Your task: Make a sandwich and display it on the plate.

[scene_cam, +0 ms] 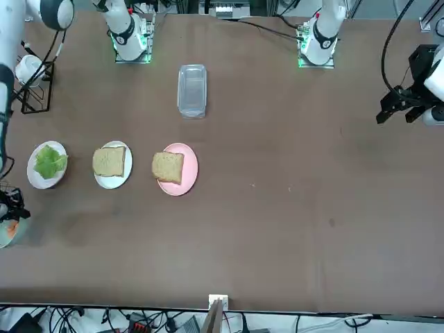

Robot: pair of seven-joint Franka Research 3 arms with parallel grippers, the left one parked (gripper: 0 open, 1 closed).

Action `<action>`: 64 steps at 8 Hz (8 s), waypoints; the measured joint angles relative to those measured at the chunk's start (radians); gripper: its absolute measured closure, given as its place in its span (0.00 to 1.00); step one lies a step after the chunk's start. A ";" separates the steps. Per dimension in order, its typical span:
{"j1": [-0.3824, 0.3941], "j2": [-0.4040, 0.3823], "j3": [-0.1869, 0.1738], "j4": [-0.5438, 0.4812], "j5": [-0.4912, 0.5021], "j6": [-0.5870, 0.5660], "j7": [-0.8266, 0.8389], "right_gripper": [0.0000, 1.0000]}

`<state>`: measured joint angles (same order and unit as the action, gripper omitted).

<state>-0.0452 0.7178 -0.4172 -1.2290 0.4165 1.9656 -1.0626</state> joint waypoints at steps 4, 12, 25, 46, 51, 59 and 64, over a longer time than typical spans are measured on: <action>0.091 -0.166 0.002 -0.131 0.003 -0.226 0.271 0.97; 0.224 -0.336 0.003 -0.582 0.292 -0.246 0.326 0.97; 0.029 -0.209 -0.002 -0.704 0.673 -0.501 -0.041 0.97; -0.153 0.011 -0.002 -0.705 0.880 -0.802 -0.440 0.97; -0.174 0.066 -0.002 -0.705 0.934 -0.869 -0.549 0.97; -0.228 0.086 -0.003 -0.704 0.940 -0.999 -0.563 0.97; -0.251 0.125 -0.003 -0.669 0.970 -1.056 -0.560 0.97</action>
<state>-0.2959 0.8431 -0.4197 -1.8977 1.3862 0.9100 -1.6230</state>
